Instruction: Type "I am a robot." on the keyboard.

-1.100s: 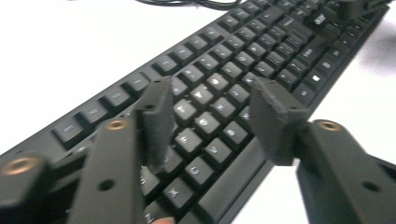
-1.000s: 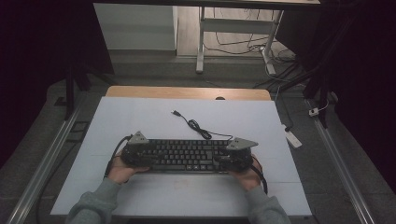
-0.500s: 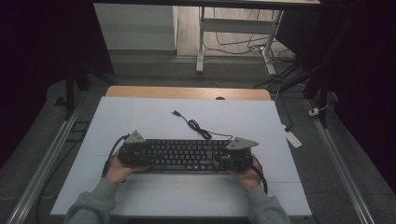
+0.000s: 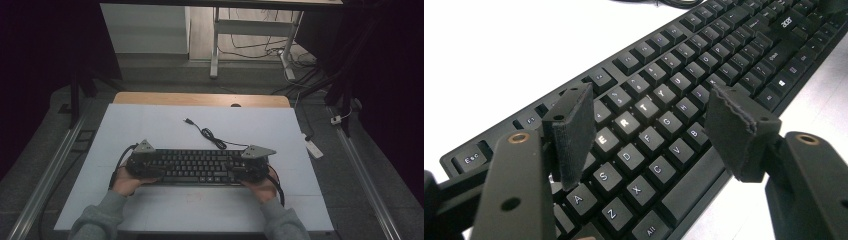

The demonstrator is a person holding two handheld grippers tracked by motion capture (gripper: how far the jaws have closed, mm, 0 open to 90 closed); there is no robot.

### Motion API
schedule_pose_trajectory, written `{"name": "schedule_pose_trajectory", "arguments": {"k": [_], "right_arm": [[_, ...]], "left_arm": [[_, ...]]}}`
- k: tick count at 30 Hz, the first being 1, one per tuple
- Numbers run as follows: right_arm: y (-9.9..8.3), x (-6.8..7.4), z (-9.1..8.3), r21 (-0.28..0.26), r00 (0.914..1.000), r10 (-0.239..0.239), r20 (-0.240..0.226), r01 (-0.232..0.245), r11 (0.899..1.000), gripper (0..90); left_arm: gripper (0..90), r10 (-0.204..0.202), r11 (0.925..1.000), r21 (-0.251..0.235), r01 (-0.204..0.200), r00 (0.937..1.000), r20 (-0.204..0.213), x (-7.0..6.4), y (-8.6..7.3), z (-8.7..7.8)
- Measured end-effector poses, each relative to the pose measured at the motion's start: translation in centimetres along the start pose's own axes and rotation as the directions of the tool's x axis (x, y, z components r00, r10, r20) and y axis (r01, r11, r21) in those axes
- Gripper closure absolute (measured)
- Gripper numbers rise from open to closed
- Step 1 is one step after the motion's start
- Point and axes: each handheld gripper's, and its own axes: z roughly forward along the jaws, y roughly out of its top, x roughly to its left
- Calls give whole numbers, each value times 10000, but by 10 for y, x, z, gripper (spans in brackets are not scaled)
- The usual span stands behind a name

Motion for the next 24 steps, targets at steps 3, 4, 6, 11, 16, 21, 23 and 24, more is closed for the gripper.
{"name": "schedule_pose_trajectory", "arguments": {"k": [3, 4, 6, 11, 16, 21, 23, 24], "right_arm": [[4, 2, 3, -32, 9999, -99, -76, 99, 9999, 558], [5, 2, 3, -63, 9999, -100, -94, 99, 9999, 560], [8, 4, 5, -126, 9999, -122, -110, 120, 9998, 566], [18, 9, 12, -167, 9996, -177, -221, 173, 9997, 631], [27, 16, 23, -38, 9979, -362, -536, 361, 9993, 740], [31, 20, 33, 207, 9946, -470, -925, 491, 9986, 873], [32, 21, 37, 314, 9937, -473, -1015, 507, 9982, 894], [33, 22, 39, 283, 9932, -459, -1069, 492, 9984, 894]], "left_arm": [[366, -3, 10000, -12, 3, 10000, -3, 0, 0, 0], [366, 7, 10000, -6, -7, 10000, -4, 0, 0, 0], [365, 8, 10000, 9, -8, 10000, -12, 0, 0, 1], [364, 6, 10000, 2, -6, 10000, -12, 0, 0, 0], [363, 57, 10000, 35, -57, 10000, -49, 0, 0, 0], [361, 79, 10000, 53, -79, 10000, -50, -1, 0, 1], [361, 82, 10000, 53, -82, 10000, -53, -1, 0, 0], [361, 80, 10000, 50, -79, 10000, -50, -1, 0, 0]]}}
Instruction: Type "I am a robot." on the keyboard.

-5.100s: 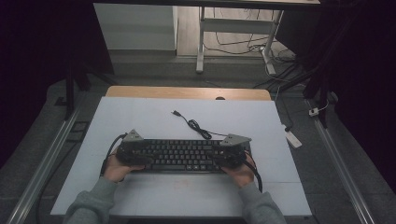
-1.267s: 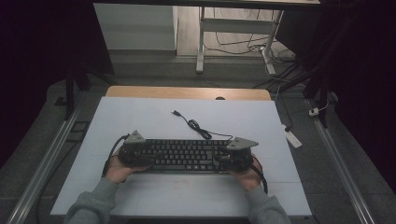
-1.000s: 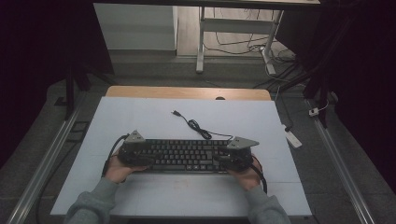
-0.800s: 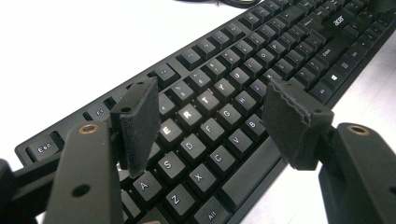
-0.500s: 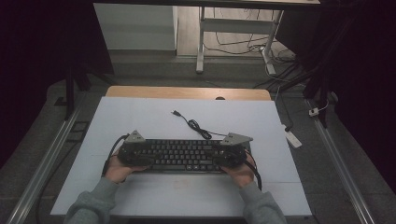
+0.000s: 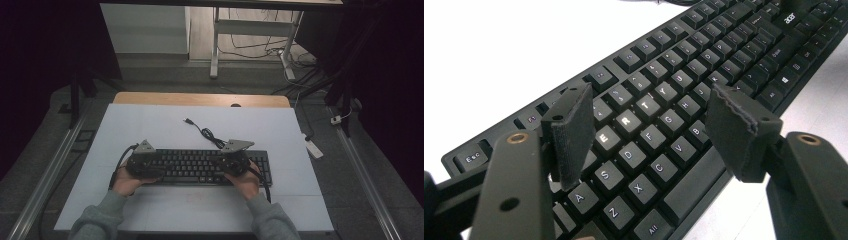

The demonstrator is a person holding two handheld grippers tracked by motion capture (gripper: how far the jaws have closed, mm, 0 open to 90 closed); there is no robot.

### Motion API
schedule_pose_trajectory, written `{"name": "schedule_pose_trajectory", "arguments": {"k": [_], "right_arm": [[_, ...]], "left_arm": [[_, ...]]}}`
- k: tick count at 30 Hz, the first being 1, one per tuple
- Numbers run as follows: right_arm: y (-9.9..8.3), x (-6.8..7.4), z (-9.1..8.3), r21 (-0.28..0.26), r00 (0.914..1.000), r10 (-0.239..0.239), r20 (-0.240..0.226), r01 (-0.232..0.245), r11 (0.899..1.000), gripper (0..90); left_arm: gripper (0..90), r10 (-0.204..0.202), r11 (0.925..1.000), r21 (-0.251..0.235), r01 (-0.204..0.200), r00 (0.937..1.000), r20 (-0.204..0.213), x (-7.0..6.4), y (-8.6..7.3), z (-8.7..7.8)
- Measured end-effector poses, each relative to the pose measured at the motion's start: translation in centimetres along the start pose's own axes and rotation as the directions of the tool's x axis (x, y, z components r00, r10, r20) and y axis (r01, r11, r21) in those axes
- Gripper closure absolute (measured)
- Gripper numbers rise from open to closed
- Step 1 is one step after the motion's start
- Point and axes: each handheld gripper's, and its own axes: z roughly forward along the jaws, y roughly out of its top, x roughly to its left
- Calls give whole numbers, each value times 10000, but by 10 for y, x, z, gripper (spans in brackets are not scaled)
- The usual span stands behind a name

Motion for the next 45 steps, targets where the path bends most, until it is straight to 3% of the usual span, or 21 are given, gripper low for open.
{"name": "schedule_pose_trajectory", "arguments": {"k": [21, 45], "right_arm": [[7, 5, 50, 736, 9999, -146, -73, 151, 9972, 893], [4, 6, 61, 1017, 9996, -263, 136, 248, 9945, 895]], "left_arm": [[358, -1, 10000, -46, 0, 9999, -118, 0, 0, -1], [356, 68, 10000, 22, -68, 9998, -161, 1, -1, 0]]}}
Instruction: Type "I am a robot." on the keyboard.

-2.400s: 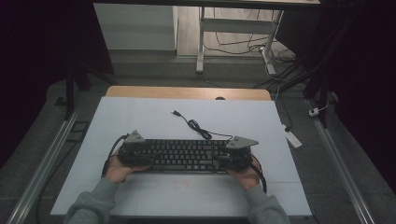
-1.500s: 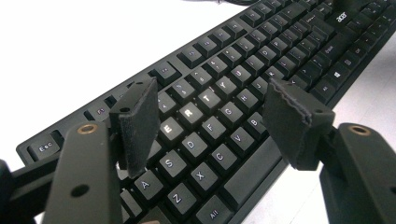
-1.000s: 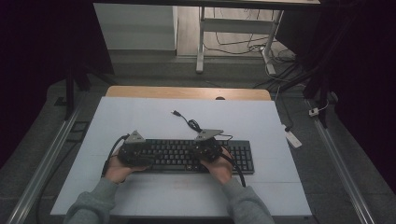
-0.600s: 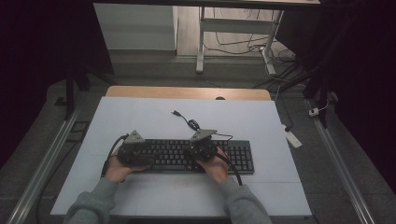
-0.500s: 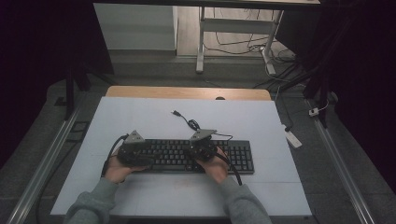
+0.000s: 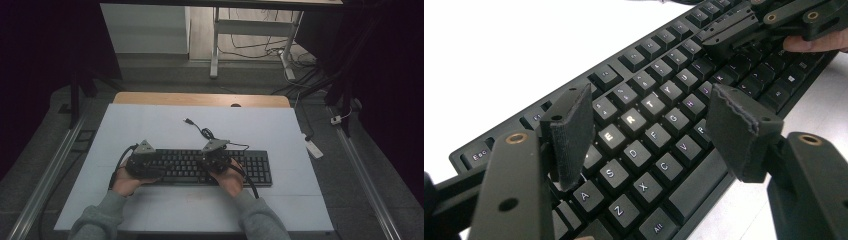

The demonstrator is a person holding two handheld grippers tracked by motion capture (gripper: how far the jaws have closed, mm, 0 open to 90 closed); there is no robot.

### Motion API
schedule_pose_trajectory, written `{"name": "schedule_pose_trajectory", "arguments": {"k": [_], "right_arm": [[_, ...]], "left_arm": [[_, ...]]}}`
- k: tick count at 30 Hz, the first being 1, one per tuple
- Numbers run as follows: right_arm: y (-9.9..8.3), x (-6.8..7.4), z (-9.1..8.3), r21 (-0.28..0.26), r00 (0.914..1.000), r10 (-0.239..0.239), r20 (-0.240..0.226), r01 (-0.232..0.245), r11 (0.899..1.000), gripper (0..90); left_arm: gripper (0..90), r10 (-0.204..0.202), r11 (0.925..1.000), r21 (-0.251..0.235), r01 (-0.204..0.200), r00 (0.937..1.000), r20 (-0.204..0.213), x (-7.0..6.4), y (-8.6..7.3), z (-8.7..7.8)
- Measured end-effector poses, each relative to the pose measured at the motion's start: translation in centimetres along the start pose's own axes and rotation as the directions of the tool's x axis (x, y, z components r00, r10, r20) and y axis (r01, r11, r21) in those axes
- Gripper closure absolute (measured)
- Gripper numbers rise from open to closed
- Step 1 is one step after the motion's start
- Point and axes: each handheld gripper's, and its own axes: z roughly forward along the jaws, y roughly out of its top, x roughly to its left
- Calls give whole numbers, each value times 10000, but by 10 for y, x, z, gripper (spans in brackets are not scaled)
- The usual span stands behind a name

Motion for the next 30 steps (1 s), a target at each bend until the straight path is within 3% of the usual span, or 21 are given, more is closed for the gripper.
{"name": "schedule_pose_trajectory", "arguments": {"k": [11, 21, 30], "right_arm": [[3, -1, -23, -687, 9999, 127, 14, -126, 9976, 883], [-18, -10, -55, -1029, 9989, 462, 124, -446, 9937, 655], [-45, -13, -81, -1055, 9963, 689, 517, -632, 9924, 548]], "left_arm": [[355, -93, 9999, -61, 92, 9999, -41, 2, -1, -1], [354, -135, 9999, -78, 135, 9999, -76, 3, -1, -1], [348, -136, 9999, -73, 135, 9999, -84, 4, -1, 0]]}}
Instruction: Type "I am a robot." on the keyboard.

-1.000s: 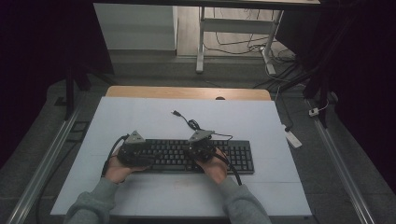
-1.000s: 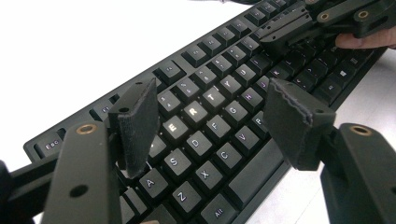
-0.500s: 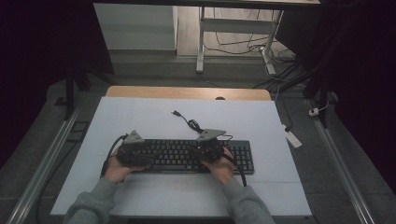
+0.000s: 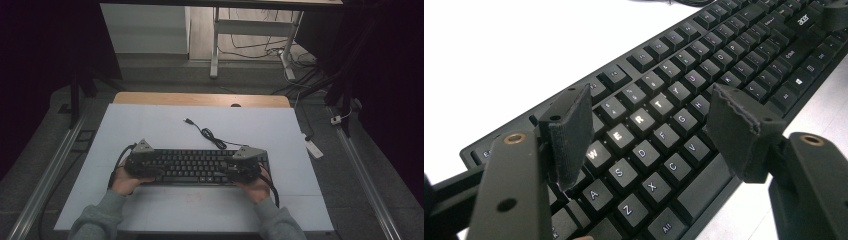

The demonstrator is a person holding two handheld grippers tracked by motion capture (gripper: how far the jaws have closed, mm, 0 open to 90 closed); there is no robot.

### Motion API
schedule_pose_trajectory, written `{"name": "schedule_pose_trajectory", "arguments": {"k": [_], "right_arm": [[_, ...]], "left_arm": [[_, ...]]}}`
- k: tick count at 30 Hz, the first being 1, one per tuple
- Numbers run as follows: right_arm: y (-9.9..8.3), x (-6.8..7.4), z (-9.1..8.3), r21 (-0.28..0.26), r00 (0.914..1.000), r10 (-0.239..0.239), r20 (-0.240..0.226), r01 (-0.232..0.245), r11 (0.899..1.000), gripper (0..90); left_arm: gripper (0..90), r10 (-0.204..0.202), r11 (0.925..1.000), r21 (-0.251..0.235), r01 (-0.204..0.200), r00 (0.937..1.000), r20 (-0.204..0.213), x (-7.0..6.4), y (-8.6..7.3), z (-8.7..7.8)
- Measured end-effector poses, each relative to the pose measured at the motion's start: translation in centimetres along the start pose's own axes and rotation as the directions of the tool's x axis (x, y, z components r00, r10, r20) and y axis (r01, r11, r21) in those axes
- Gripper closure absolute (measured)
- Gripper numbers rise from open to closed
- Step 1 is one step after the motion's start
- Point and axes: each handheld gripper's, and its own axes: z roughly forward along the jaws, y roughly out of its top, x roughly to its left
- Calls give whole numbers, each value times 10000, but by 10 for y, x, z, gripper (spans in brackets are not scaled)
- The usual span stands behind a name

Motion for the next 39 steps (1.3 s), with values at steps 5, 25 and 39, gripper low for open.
{"name": "schedule_pose_trajectory", "arguments": {"k": [5, 25, 39], "right_arm": [[-11, -3, -15, -45, 9995, 109, 295, -108, 9999, 522], [-22, -10, -27, 43, 9983, 172, 551, -174, 9998, 520], [-22, -11, -26, 81, 9981, 144, 598, -149, 9999, 522]], "left_arm": [[347, -27, 10000, -35, 27, 10000, 2, 0, 0, 0], [349, 31, 10000, -45, -31, 10000, -73, -1, 1, 2], [594, 283, 9996, -31, -283, 9996, 61, -6, 5, 13]]}}
